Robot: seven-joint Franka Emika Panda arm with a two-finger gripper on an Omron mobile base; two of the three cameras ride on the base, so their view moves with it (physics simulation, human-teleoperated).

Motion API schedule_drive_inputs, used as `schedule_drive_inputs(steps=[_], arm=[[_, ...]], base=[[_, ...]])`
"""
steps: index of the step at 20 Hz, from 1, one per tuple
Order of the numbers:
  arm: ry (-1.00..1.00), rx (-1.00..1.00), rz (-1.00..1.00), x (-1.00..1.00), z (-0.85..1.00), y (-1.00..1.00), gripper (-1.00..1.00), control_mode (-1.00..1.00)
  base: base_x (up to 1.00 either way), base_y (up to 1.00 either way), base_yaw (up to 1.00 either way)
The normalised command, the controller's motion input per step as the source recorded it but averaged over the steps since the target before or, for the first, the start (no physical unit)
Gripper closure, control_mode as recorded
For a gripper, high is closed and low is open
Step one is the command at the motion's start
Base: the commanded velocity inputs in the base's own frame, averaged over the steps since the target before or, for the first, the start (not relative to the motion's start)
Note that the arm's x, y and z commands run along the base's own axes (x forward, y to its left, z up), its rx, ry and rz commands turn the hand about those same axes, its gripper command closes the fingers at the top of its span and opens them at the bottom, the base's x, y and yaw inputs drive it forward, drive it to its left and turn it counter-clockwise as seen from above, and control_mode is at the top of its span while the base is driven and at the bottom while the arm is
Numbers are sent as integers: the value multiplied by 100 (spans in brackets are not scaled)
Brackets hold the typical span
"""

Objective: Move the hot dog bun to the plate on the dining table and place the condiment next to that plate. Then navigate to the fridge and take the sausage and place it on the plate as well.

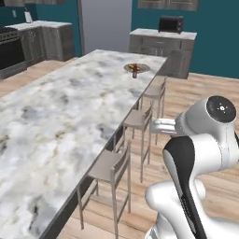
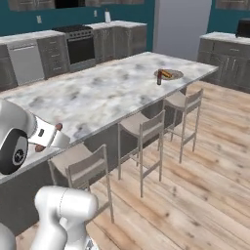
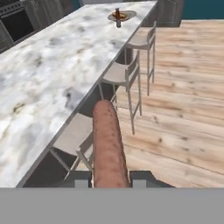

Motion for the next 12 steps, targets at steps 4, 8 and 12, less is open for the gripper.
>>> schedule_drive_inputs(steps=[4, 8, 12], arm=[[0, 0, 0, 0, 0, 0, 100, 100], [0, 0, 0, 0, 0, 0, 100, 100], [0, 0, 0, 0, 0, 0, 100, 100]], base=[[100, -100, 19], [100, -100, 19], [100, -100, 20]])
